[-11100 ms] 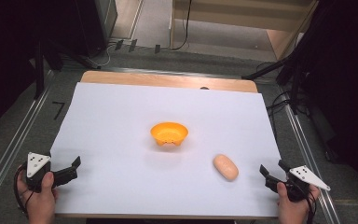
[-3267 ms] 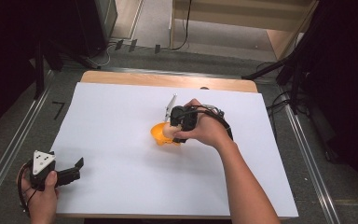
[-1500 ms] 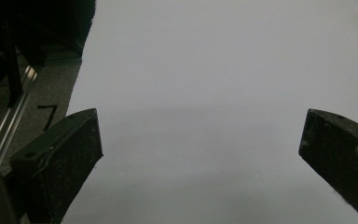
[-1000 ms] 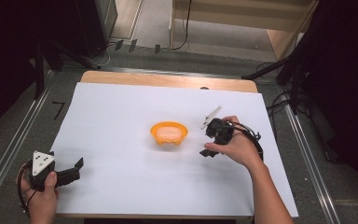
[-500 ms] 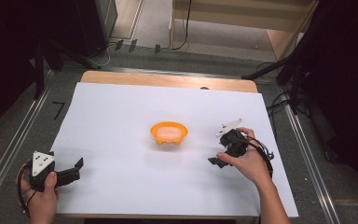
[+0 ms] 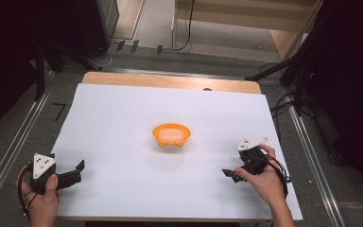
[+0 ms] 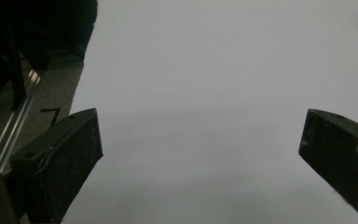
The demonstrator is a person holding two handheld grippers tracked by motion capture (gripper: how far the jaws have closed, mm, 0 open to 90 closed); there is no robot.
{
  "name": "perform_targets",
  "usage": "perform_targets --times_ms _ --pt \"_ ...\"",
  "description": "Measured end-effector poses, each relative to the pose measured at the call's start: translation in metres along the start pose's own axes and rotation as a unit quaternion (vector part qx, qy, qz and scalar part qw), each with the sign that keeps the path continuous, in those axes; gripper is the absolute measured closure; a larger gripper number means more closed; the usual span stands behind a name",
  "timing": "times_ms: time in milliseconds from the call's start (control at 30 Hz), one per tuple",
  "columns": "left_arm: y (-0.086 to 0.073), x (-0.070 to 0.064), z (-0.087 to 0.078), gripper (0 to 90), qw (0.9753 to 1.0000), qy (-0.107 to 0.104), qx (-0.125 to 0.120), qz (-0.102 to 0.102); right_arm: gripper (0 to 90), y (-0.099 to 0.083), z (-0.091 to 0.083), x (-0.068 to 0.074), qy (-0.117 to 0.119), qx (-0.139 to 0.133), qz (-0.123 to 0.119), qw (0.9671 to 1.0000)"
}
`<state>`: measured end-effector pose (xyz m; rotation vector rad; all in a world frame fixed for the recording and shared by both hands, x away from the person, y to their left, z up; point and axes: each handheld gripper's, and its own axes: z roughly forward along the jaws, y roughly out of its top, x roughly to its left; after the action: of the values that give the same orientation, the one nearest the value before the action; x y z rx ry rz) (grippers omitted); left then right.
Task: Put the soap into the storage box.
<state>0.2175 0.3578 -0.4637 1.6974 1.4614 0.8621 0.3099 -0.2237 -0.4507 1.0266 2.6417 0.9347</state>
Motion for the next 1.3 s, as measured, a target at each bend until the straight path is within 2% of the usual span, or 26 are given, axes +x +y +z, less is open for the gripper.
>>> perform_targets --times_ms 267,533,800,967,1167,1300 --pt "0.0 0.0 0.0 0.0 1.0 0.0 -0.001 0.001 0.0 -0.024 -0.011 -0.001 -0.01 -0.034 0.017 0.9992" --pt "0.0 0.0 0.0 0.0 1.0 0.001 -0.003 0.001 0.0 -0.046 -0.022 -0.002 -0.027 -0.064 0.036 0.9969" --pt "0.0 0.0 -0.001 0.0 1.0 0.003 -0.005 -0.001 0.0 -0.068 -0.033 -0.006 -0.039 -0.095 0.068 0.9923" --pt "0.0 0.0 -0.001 0.0 1.0 0.002 -0.006 -0.001 0.0 -0.082 -0.04 -0.01 -0.05 -0.113 0.089 0.9883" --pt "0.0 0.0 -0.001 0.0 1.0 0.001 -0.006 -0.002 0.0 -0.101 -0.045 -0.016 -0.055 -0.12 0.114 0.9847" --pt "0.0 0.0 -0.001 0.0 1.0 0.001 -0.006 -0.002 0.0 -0.112 -0.049 -0.019 -0.057 -0.134 0.131 0.9807"
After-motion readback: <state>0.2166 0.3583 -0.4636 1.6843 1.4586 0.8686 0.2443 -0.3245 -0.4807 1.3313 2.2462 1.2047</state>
